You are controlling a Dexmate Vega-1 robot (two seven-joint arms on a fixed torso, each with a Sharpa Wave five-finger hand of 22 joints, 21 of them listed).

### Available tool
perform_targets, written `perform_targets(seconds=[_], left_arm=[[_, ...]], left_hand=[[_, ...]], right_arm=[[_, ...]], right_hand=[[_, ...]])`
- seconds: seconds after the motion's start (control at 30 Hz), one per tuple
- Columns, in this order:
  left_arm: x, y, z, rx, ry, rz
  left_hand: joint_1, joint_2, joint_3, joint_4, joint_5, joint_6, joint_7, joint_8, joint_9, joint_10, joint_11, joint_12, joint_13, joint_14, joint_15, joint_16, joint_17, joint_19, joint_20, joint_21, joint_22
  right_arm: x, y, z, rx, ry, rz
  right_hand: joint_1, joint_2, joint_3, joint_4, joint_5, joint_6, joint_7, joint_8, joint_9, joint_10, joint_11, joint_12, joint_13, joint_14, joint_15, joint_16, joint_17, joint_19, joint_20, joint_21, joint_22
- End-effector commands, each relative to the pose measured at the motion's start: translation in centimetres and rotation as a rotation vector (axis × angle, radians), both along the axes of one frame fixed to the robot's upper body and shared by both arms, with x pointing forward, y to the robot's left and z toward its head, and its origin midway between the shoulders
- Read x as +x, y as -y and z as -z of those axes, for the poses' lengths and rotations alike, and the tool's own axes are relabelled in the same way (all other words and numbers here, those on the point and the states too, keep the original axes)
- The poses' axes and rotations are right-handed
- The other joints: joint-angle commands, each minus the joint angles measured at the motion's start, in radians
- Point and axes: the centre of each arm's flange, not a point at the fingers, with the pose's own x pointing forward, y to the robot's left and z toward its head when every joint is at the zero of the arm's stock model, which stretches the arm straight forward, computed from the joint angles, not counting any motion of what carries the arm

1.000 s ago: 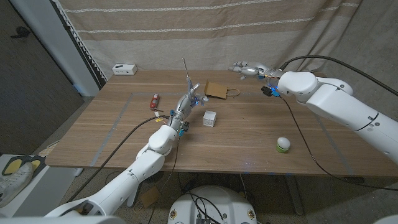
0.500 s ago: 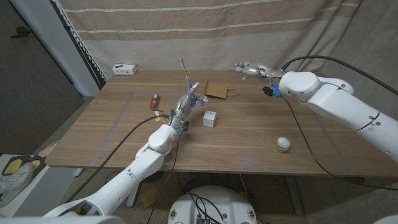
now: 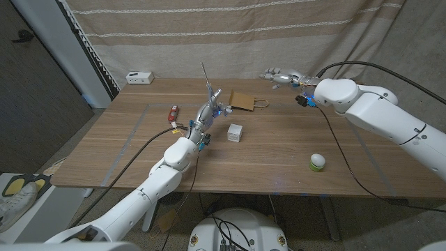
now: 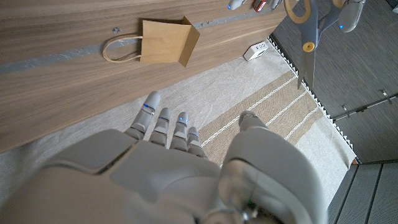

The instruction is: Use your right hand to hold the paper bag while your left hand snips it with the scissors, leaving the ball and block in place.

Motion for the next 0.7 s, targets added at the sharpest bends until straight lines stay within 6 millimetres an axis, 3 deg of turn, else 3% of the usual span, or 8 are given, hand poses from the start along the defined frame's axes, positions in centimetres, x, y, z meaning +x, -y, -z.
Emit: perform_targets(seconds=[0.03,0.07,0.17,0.4,0.7], left_arm=[[-1.6,-1.3,-0.2,0.017,-0.013,-0.021],[-1.7,-1.4,-0.2,0.014,-0.013,-0.023],[-1.9,-1.6,-0.4,0.031,-0.015,-0.02],[-2.2,-1.9,-0.2,0.055,-0.028,-0.008],[-2.7,-2.1,0.1,0.051,-0.045,0.018]], left_hand=[[0.008,0.006,-0.116,-0.017,-0.015,-0.003,0.019,0.02,-0.001,0.048,-0.03,0.041,0.007,0.019,-0.141,0.009,-0.003,0.014,-0.037,-0.002,-0.001],[0.012,0.008,-0.135,-0.018,-0.026,-0.002,0.019,0.031,-0.002,0.053,-0.03,0.04,0.006,0.021,-0.14,-0.001,-0.019,0.015,-0.037,-0.004,-0.002],[0.013,0.007,-0.144,-0.018,-0.031,-0.003,0.02,0.036,-0.002,0.054,-0.029,0.039,0.006,0.024,-0.141,-0.001,-0.02,0.016,-0.036,-0.004,-0.003],[0.0,0.005,-0.217,-0.012,-0.069,-0.006,0.037,0.064,-0.005,0.056,-0.028,0.037,0.006,0.041,-0.141,-0.006,-0.032,0.017,-0.033,-0.011,-0.008],[-0.011,0.008,-0.274,-0.008,-0.099,-0.019,0.045,0.069,-0.006,0.047,-0.027,0.036,0.006,0.042,-0.141,-0.021,-0.054,0.016,-0.028,-0.017,-0.013]], right_arm=[[0.0,0.4,0.2,0.022,0.011,0.008],[0.0,0.4,0.2,0.022,0.011,0.008],[0.0,0.3,0.3,0.023,0.012,0.01],[0.2,0.2,0.4,0.023,0.007,0.015],[0.7,0.4,0.5,0.004,0.01,0.025]], right_hand=[[-0.009,-0.002,0.007,0.0,0.005,-0.012,0.002,0.0,0.002,-0.007,0.005,-0.004,0.001,-0.007,0.006,-0.002,0.001,-0.007,0.003,-0.005,0.002],[-0.01,-0.002,0.007,0.0,0.005,-0.012,0.001,0.0,0.002,-0.007,0.005,-0.004,0.001,-0.008,0.005,-0.002,0.0,-0.007,0.002,-0.006,0.002],[-0.011,-0.002,0.007,0.0,0.005,-0.012,0.003,0.001,0.002,-0.007,0.007,-0.005,-0.001,-0.008,0.005,-0.004,-0.002,-0.007,0.003,-0.009,0.002],[-0.016,-0.002,0.008,0.0,0.005,-0.014,-0.004,0.003,0.002,-0.011,0.002,-0.007,-0.005,-0.013,-0.001,-0.008,-0.007,-0.012,-0.003,-0.018,0.002],[-0.019,-0.004,0.01,-0.004,0.004,-0.019,0.005,0.004,0.001,-0.017,0.007,-0.011,-0.01,-0.015,0.004,-0.013,-0.015,-0.019,0.008,-0.031,0.003]])
